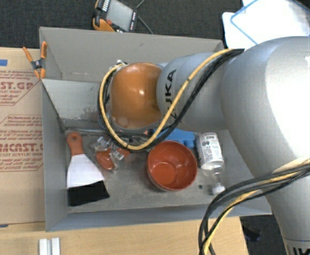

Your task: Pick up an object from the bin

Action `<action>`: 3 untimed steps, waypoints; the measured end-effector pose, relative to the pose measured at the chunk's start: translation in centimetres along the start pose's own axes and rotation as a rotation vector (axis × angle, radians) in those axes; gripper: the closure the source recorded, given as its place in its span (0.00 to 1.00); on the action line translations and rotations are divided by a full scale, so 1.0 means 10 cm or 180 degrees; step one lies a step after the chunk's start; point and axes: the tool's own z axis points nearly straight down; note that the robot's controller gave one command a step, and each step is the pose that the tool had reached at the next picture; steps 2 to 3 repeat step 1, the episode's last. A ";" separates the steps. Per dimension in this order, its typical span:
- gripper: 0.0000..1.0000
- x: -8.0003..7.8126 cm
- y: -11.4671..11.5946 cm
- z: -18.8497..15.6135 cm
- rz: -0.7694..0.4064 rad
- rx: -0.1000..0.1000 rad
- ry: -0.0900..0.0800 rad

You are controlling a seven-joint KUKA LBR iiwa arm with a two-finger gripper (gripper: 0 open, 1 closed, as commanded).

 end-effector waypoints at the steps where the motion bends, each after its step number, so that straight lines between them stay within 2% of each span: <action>1: 1.00 -0.01 -0.01 0.00 -0.0019 -0.0001 0.0000; 3: 1.00 -0.01 -0.01 0.00 -0.0019 -0.0001 0.0000</action>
Offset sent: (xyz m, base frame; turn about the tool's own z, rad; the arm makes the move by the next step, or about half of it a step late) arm 0.0013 -0.0004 0.0774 -0.0063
